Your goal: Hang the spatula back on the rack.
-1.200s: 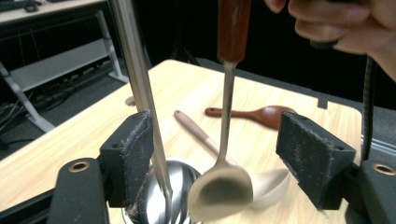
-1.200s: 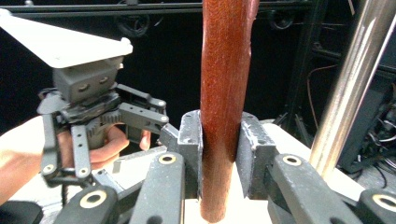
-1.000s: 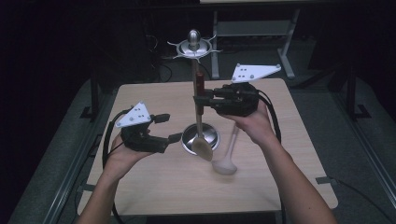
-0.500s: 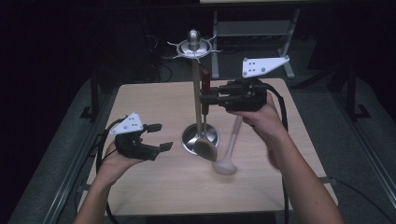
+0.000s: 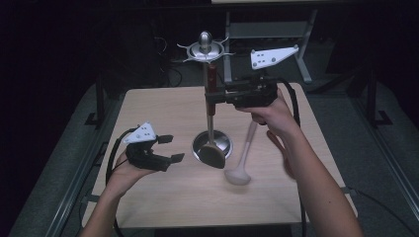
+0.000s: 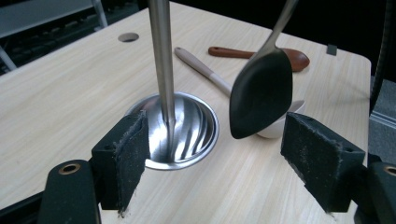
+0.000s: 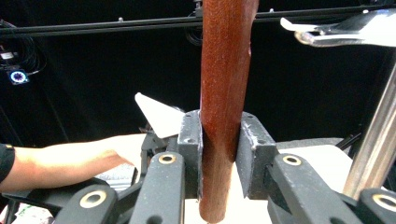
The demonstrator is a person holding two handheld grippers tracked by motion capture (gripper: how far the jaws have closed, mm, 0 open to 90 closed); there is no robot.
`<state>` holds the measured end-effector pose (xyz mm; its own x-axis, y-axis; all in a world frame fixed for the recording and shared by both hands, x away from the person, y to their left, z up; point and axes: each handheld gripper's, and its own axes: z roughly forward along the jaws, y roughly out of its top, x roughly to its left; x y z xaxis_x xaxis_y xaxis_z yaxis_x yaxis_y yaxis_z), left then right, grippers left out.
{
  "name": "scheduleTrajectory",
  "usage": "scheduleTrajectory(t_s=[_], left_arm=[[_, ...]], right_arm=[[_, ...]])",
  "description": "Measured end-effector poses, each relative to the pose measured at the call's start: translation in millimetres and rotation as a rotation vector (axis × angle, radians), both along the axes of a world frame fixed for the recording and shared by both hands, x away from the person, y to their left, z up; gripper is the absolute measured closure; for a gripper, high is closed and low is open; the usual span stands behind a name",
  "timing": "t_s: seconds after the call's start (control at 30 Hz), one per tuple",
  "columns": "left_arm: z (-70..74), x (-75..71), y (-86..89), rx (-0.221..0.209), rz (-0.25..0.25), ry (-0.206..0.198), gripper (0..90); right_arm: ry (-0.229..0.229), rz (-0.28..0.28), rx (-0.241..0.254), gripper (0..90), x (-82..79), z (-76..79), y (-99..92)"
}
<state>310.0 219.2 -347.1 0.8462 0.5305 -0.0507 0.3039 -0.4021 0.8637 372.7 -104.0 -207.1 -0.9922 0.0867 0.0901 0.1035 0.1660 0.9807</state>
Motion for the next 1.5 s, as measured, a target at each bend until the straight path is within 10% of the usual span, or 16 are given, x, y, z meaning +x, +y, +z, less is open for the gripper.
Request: scheduleTrajectory(t_s=[1.5], left_arm=[[-4.1, -0.8, -7.8, 0.034, -0.023, 0.016, 23.2]], right_arm=[[0.05, 0.037, -0.004, 72.8, 27.1, -3.2, 13.6]])
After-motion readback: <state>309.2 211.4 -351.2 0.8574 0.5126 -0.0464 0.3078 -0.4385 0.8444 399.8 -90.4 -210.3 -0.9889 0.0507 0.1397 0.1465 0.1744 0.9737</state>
